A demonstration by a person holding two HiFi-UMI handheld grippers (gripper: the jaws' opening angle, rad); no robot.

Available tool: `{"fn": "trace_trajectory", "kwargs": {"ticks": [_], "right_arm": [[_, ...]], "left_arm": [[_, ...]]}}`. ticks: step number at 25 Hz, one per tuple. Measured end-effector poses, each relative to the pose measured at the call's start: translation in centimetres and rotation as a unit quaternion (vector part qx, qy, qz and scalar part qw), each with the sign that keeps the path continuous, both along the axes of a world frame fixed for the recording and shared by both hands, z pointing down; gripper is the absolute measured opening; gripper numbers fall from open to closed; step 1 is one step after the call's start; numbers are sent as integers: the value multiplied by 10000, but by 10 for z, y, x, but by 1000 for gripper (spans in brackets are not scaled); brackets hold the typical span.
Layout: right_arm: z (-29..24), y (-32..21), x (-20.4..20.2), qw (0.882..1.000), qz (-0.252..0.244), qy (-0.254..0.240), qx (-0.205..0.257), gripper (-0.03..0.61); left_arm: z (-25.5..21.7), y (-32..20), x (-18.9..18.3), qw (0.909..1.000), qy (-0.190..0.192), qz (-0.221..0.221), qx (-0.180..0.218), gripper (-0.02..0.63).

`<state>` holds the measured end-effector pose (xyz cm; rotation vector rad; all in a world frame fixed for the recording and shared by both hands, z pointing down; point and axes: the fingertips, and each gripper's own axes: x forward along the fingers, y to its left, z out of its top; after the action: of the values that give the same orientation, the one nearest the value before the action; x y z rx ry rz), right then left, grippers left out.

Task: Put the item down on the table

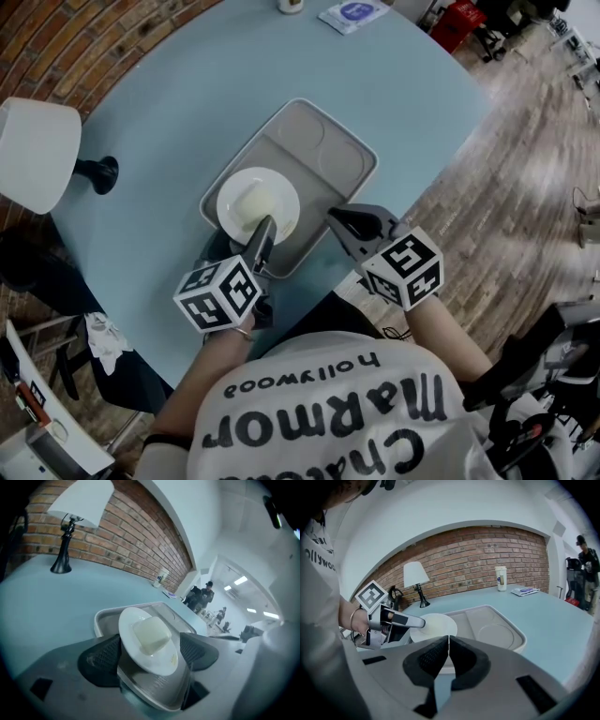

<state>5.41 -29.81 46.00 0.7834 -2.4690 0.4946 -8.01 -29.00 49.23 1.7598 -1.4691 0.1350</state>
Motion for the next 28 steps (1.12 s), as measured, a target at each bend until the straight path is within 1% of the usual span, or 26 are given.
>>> {"fn": "trace_trajectory", "kwargs": {"ticks": [1, 3, 5, 7, 11, 12, 15, 19, 21, 25, 28], "right_arm": [[0, 0, 0, 10000, -3, 5, 0, 11], [1, 0, 0, 10000, -12, 18, 1, 11], [2, 0, -1, 10000, -20, 24, -4, 11], [2, 0, -2, 10000, -26, 24, -15, 11], [4, -1, -2, 10000, -17, 30, -32, 11], [5, -1, -2, 10000, -13, 34, -38, 11], [6, -1, -3, 10000, -22, 37, -71, 11], [8, -1, -5, 9999, -34, 31, -104, 11], [9, -1, -6, 9999, -43, 29, -110, 11], [10, -3, -6, 9999, -14, 27, -113, 11], [10, -2, -7, 9999, -29, 17, -127, 11]], "left_arm": [[1, 1, 2, 9994, -266, 200, 59, 369], [7, 3, 9, 9946, -765, 689, 126, 381], [15, 7, 17, 9856, -1161, 1222, 98, 392], [21, 11, 24, 9757, -1482, 1609, 79, 399], [30, 15, 28, 9610, -1921, 1985, 100, 402], [32, 16, 29, 9560, -2033, 2112, 80, 403], [40, 23, 33, 9368, -2432, 2515, 47, 407], [40, 23, 35, 9217, -2746, 2737, 151, 407], [38, 24, 35, 9090, -2973, 2918, 168, 408], [36, 27, 35, 8789, -3418, 3322, 163, 408], [34, 30, 36, 8539, -3673, 3686, 105, 407]]}}
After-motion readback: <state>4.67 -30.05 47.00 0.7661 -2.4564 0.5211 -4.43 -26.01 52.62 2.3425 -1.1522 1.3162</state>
